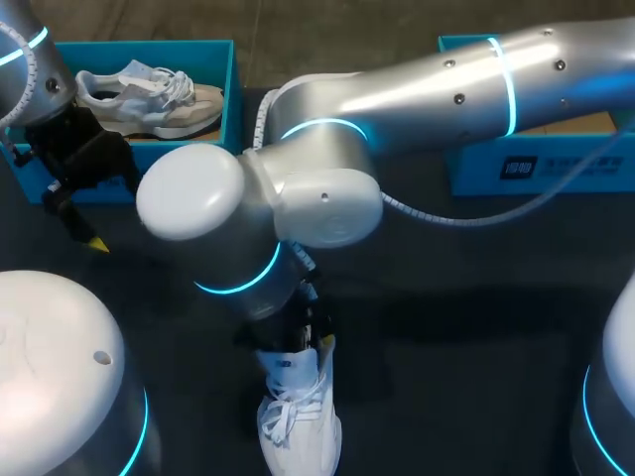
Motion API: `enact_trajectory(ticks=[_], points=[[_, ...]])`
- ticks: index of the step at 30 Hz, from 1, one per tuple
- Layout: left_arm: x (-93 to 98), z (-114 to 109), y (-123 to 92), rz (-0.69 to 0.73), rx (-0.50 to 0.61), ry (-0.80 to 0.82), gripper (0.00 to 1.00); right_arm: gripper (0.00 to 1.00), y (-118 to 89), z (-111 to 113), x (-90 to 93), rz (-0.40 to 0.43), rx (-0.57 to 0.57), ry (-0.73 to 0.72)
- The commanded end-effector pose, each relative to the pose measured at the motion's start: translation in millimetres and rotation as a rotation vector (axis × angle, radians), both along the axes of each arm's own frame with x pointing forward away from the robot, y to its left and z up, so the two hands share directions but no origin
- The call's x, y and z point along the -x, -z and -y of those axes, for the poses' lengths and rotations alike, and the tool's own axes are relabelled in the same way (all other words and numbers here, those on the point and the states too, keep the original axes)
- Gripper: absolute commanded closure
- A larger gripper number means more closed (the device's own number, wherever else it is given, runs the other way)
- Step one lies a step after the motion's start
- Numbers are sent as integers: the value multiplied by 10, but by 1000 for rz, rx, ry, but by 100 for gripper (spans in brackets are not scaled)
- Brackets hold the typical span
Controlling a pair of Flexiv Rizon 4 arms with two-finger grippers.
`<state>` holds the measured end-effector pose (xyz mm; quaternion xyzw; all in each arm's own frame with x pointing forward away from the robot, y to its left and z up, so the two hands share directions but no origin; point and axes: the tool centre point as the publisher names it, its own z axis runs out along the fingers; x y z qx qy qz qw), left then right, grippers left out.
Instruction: Take the shoe out of the shoebox, open the shoe tongue, remove and reinsert the insole, then place the shoe into the shoebox
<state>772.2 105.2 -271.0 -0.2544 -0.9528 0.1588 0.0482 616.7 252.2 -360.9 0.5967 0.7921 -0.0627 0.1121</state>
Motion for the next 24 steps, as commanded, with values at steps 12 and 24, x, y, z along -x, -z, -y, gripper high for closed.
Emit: enact_trajectory(ticks=[12,24], points=[[6,-3,-2,1,-2,0,0,0,-15,-133,103,173,-65,707],[6,-3,-2,1,-2,0,0,0,-94,-192,242,171,-58,738]])
